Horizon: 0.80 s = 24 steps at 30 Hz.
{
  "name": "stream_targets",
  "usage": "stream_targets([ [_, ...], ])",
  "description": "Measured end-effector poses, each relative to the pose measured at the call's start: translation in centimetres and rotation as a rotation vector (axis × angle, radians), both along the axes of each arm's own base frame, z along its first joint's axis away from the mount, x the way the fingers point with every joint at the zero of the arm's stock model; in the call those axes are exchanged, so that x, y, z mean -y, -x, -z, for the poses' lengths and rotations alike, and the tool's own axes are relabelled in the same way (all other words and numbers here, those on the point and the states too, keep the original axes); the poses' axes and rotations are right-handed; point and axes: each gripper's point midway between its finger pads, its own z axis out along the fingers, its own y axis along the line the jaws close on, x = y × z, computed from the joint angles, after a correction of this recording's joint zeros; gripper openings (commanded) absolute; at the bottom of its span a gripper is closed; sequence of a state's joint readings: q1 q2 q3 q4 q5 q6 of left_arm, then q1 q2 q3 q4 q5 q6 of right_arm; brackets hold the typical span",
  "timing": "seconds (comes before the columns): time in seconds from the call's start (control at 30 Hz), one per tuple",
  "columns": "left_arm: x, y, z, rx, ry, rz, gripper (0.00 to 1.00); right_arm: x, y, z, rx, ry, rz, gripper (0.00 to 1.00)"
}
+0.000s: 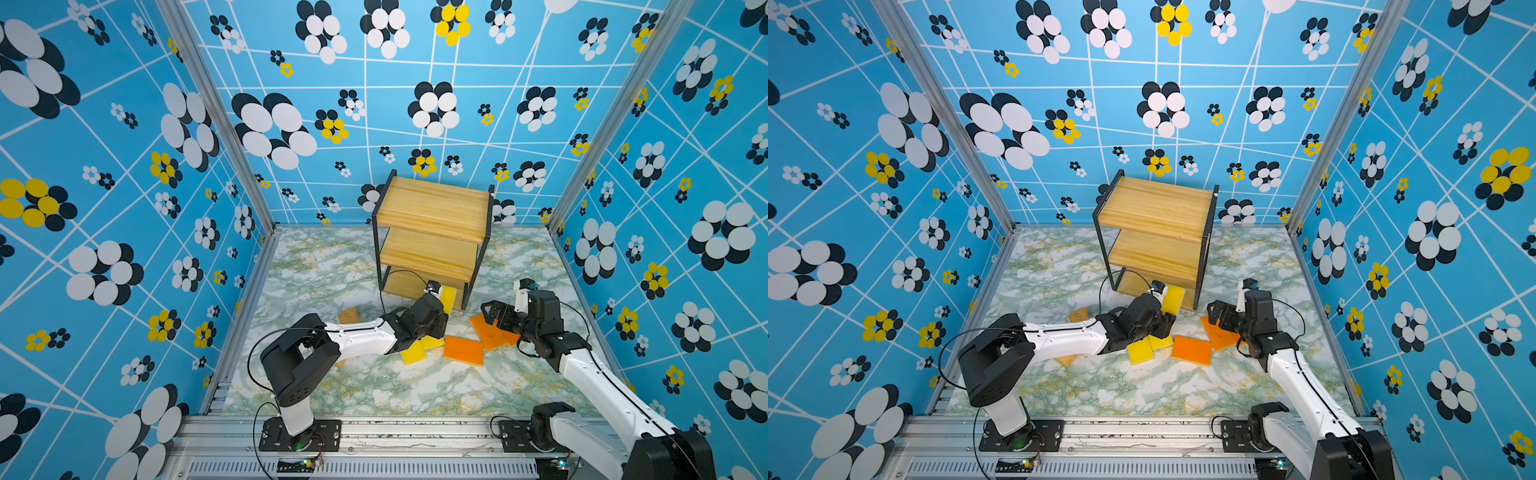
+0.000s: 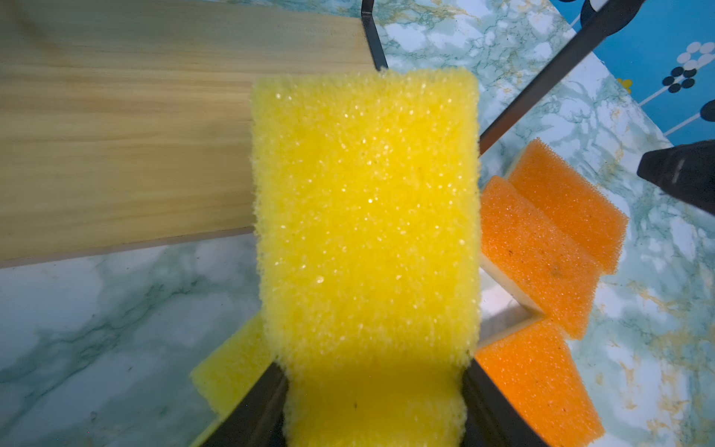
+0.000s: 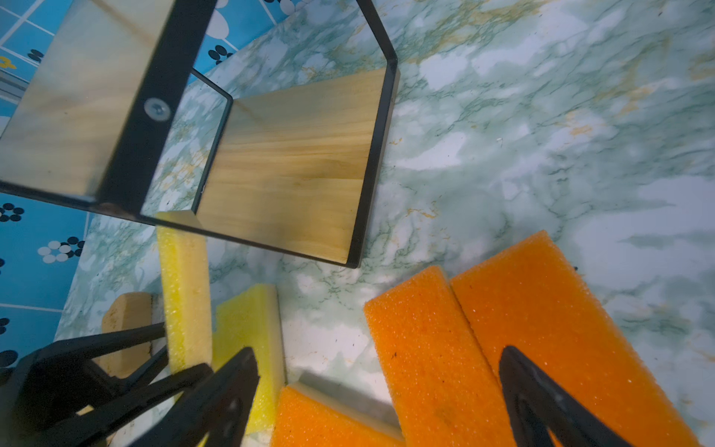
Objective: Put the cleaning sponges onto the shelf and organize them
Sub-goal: 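Carry the yellow sponge with the left gripper into the shelf's bottom tier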
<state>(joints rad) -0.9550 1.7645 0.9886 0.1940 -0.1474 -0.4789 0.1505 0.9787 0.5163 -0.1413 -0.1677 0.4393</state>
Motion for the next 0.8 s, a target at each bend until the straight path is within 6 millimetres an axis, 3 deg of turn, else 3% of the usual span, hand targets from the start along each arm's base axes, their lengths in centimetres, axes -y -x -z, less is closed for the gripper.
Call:
stream_targets([
  [0.33, 0.3, 0.9, 2.1, -0.027, 0.1, 0.026, 0.6, 0.0, 0.5, -0.3, 0.016, -0.01, 0.002, 0.99],
  [0.8, 0.5, -0.7, 1.7, 0.01, 0.146, -0.021, 0.61, 0.1, 0.8, 0.1, 0.009, -0.012, 0.005, 0.99],
])
